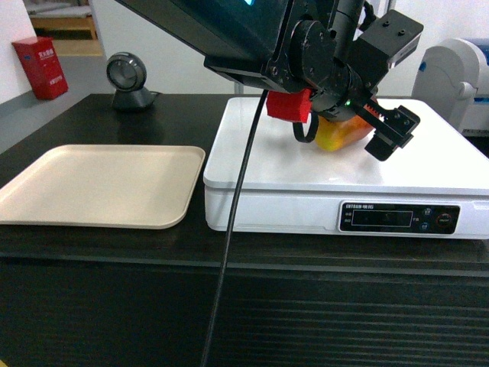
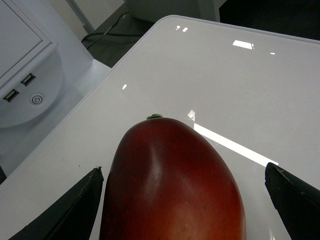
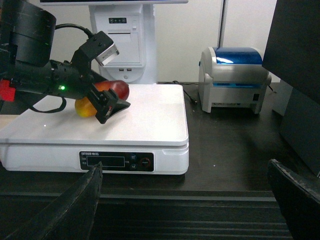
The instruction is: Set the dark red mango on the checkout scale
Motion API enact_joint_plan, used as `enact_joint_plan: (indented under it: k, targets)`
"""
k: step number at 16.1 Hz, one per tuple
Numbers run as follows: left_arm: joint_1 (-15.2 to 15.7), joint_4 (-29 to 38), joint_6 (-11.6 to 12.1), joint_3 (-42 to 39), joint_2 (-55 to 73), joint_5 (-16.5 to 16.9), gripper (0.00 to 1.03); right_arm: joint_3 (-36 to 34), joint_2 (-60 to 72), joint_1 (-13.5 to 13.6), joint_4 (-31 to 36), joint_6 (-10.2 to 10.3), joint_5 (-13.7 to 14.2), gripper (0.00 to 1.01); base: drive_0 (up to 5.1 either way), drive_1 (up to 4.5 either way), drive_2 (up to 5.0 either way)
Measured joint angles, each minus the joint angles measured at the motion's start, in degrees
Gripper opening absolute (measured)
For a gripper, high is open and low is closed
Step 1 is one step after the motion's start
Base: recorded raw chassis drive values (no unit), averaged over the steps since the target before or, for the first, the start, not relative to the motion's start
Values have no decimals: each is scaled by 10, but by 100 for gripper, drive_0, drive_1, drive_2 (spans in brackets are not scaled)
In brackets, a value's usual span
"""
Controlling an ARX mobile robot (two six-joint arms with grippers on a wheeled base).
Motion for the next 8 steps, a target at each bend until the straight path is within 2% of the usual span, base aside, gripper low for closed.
enact_joint_plan:
  k: [4,8]
  targets:
    - [0,19,-10,-26,-20,0,98,0,0,0,0,0,0,98,0,0,0]
    - [0,40,-47,-59,-85,11,98,0,0,0,0,0,0,98,0,0,0]
